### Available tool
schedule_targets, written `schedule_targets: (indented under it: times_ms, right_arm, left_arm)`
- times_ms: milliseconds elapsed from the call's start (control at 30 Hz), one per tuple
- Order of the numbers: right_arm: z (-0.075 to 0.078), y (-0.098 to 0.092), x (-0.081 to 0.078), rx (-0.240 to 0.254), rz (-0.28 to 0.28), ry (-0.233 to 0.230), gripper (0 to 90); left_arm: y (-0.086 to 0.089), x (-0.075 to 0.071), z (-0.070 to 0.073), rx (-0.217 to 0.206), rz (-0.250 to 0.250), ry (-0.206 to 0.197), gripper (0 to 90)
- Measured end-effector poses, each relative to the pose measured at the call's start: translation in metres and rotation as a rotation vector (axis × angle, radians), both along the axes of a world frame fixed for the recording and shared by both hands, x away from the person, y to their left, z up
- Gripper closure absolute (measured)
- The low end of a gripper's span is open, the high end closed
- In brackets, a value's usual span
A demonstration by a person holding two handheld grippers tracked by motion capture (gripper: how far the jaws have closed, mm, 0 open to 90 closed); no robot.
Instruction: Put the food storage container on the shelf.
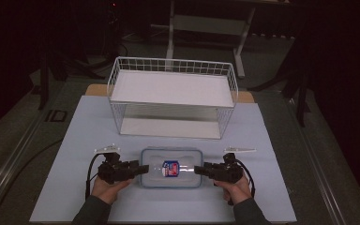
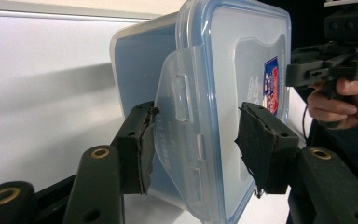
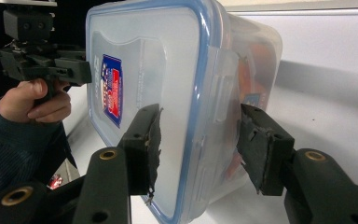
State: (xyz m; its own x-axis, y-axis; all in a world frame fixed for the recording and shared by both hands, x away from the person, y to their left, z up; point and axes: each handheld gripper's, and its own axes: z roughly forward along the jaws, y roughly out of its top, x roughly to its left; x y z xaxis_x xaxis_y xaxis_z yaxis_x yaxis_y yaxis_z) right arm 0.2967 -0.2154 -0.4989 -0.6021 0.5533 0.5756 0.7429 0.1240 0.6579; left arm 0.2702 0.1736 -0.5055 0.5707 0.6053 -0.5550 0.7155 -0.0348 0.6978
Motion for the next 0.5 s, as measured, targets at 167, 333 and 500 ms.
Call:
schedule_targets:
  times_ms: [167,333,500]
  right_arm:
    - [0.0003,-0.0003,-0.0021,0.008,-0.014,0.007,51.0]
    - [0.0028,-0.0007,-0.0031,0.013,-0.026,-0.005,51.4]
    - [0.0080,-0.0010,-0.0050,0.018,-0.028,-0.030,51.5]
  left_arm:
    - [-0.0010,-0.0015,0.0017,0.015,0.001,-0.010,47.5]
    - [-0.0021,-0.0026,0.0035,0.018,0.001,-0.021,47.8]
    - [-0.0014,-0.0043,0.0075,0.011,0.006,-0.046,47.9]
